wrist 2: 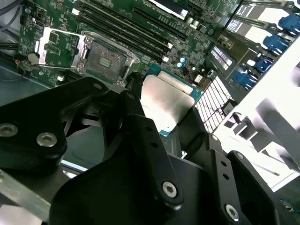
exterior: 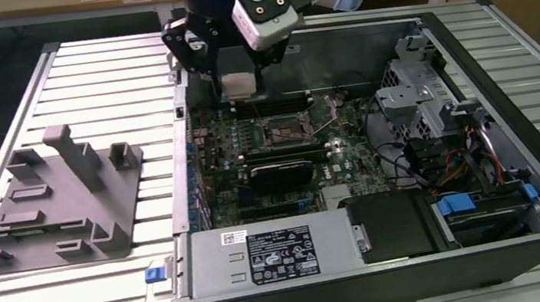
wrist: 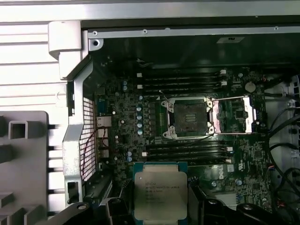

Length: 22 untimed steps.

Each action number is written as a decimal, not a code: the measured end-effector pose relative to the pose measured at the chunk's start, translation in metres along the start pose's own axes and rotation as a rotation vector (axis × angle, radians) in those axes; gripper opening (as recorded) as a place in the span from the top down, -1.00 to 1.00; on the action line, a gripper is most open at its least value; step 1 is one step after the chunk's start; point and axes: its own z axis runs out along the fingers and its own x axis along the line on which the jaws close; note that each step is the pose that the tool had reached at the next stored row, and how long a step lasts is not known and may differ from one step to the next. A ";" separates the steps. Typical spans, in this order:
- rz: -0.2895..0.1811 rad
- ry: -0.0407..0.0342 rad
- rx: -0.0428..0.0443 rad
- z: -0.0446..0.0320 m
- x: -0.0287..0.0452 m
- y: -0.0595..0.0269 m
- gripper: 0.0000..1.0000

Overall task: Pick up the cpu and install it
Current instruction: 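Pick up the cpu and move it towards the insertion slot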

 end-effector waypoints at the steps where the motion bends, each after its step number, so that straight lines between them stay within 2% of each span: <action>1: 0.000 0.0000 0.0001 0.0009 -0.0005 0.0000 -0.08; 22: 0.001 -0.0003 0.0029 0.0191 -0.0114 0.0004 -0.08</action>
